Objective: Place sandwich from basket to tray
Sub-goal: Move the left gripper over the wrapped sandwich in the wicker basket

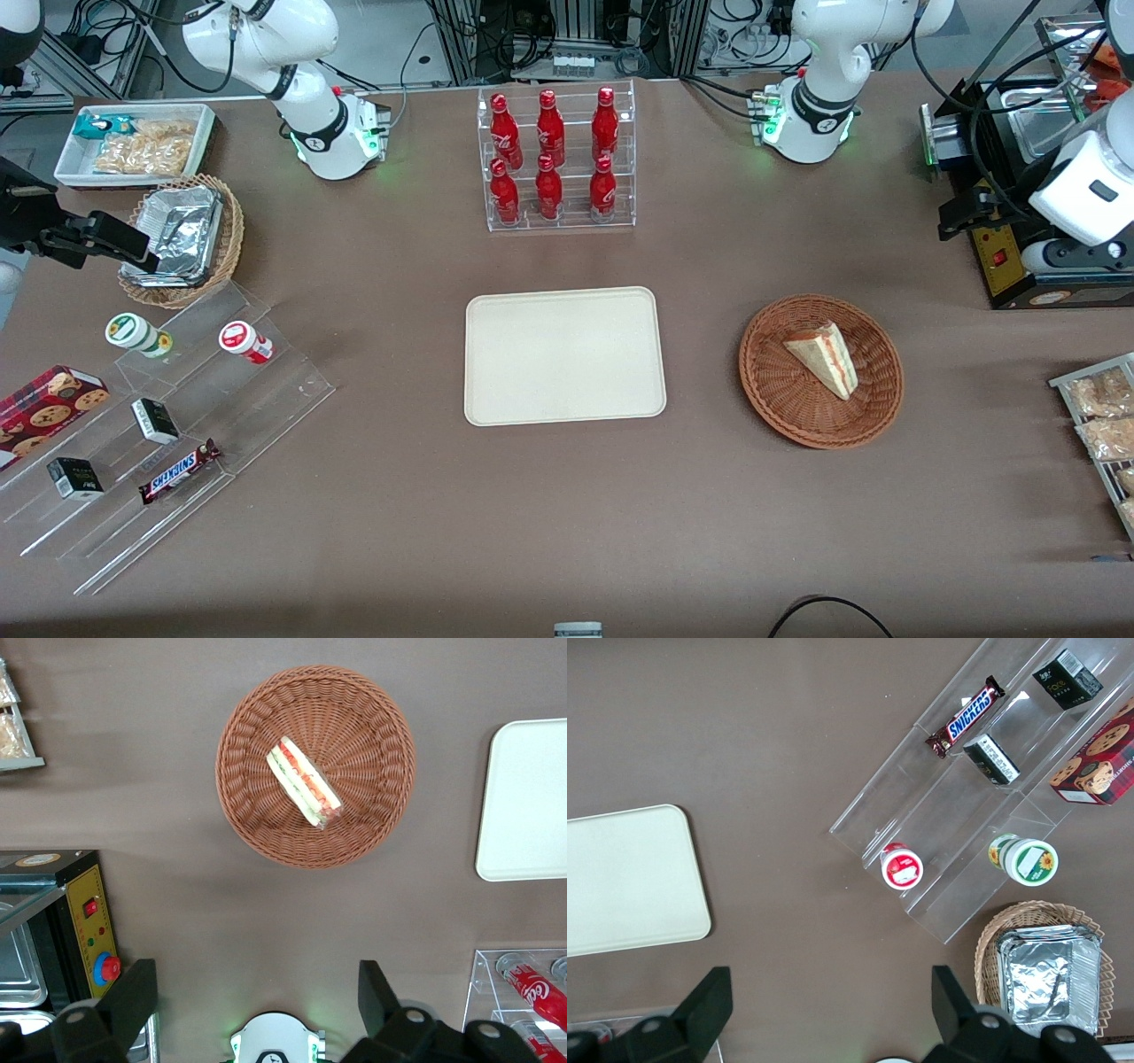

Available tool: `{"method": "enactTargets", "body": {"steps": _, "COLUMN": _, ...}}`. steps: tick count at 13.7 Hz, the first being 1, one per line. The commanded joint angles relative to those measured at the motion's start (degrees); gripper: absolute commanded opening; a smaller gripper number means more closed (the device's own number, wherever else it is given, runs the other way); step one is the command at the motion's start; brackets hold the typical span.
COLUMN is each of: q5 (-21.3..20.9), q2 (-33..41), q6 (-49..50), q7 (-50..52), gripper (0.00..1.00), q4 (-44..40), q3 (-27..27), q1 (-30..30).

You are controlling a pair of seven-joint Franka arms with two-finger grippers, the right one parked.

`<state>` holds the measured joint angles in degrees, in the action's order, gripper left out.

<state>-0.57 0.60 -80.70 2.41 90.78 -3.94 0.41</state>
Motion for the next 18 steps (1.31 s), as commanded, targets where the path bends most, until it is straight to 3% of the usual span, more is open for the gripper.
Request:
{"method": "enactTargets", "body": {"steps": 1, "q5": -0.22, "q2": -0.34, "q6": 0.20, "q7": -0.75, "gripper": 1.00, "q4": -0.87, "q3": -0.54, "q1": 0.29}}
{"method": "enactTargets", "body": {"steps": 8, "q5": -1.10, "q2": -3.77, "q6": -5.40, "q7": -0.48, "gripper": 1.00, "q4": 6.49, "q3": -2.29, "q1": 0.29}}
{"method": "enactTargets", "body": {"steps": 18, "q5": -1.89, "q2": -0.70, "q6": -43.62, "q7": 8.03, "gripper": 1.00, "q4": 37.08, "q3": -5.20, "q1": 0.29}}
